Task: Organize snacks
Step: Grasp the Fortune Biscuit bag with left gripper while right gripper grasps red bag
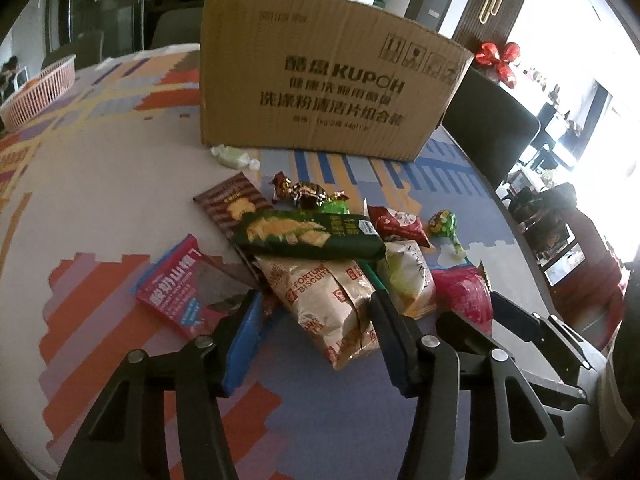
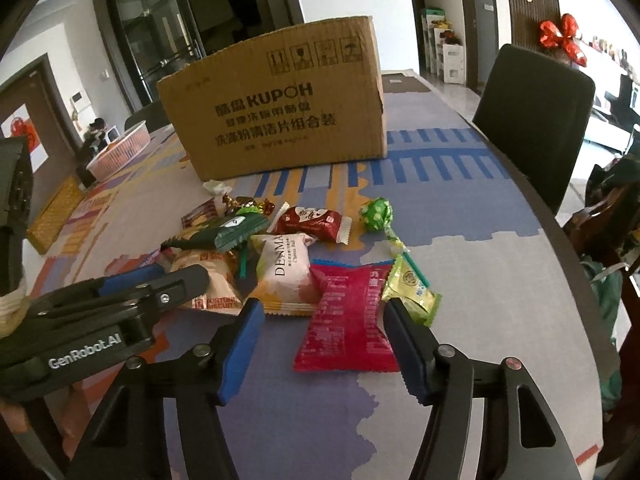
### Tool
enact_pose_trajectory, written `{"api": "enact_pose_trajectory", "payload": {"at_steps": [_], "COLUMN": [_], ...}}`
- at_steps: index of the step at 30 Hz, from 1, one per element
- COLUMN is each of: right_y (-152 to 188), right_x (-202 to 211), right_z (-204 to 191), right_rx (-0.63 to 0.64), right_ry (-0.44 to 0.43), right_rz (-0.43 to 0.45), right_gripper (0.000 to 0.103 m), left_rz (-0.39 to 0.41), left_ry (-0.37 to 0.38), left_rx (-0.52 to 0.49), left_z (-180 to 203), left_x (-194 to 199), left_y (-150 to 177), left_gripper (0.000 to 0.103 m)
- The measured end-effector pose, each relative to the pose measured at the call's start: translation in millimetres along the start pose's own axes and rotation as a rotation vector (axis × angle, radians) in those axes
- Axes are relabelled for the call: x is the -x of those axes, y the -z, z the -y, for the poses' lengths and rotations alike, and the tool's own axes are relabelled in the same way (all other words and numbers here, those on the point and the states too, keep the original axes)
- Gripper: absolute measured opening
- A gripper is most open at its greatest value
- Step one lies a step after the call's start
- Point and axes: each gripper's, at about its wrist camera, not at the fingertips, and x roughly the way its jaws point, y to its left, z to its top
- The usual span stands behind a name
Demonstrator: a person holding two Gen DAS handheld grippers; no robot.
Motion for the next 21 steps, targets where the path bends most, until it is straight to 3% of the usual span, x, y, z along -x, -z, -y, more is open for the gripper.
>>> {"api": "enact_pose_trajectory", "payload": {"at_steps": [11, 17, 21], "right_y": [-2, -2, -1], "right_x": [-14, -19, -18], "right_z": [4, 5, 5], "right_rx": [-0.005, 0.0, 0.006], "right_ry": [-0.012, -0.011, -0.016], "right_rz": [-0.024, -0.04, -0.04], "right_gripper": [0.059, 0.042, 0.038], "left_rz": [-0.019, -0.016, -0.009], "left_ry": [0.05, 0.045, 0.033], "left_rx": [0.012, -0.023, -0.047], "left_z": [0, 3, 6], "left_x": [-7, -3, 2], "left_y": [0, 3, 6], "left_gripper": [0.037, 0.035, 0.034]}}
